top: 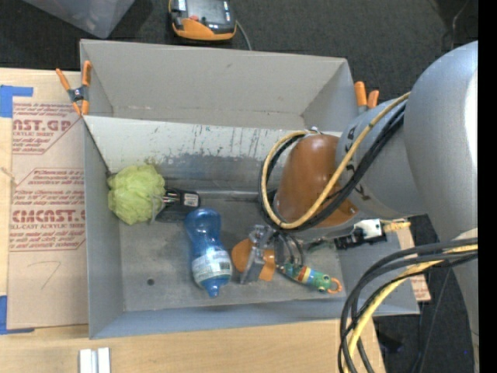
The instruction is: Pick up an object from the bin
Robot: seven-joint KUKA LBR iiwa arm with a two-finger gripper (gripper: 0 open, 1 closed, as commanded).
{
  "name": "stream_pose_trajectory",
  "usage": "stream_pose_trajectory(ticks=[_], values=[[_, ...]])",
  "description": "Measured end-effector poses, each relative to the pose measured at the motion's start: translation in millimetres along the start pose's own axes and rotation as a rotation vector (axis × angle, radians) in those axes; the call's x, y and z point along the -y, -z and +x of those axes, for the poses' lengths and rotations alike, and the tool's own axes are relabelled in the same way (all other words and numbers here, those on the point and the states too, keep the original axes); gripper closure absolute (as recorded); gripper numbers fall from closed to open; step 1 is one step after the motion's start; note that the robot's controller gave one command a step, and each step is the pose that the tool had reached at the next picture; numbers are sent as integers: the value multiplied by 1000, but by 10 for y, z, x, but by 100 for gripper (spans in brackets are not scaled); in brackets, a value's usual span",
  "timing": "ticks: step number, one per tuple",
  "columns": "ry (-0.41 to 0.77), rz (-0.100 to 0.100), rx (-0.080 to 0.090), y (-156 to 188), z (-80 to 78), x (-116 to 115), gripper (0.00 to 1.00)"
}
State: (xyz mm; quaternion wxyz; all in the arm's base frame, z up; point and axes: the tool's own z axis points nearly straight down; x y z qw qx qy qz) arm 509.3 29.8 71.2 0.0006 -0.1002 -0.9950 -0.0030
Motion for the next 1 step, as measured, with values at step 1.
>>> stream_pose_trajectory(ticks=[1], values=[[0, 3, -11, 356, 36, 6, 100]])
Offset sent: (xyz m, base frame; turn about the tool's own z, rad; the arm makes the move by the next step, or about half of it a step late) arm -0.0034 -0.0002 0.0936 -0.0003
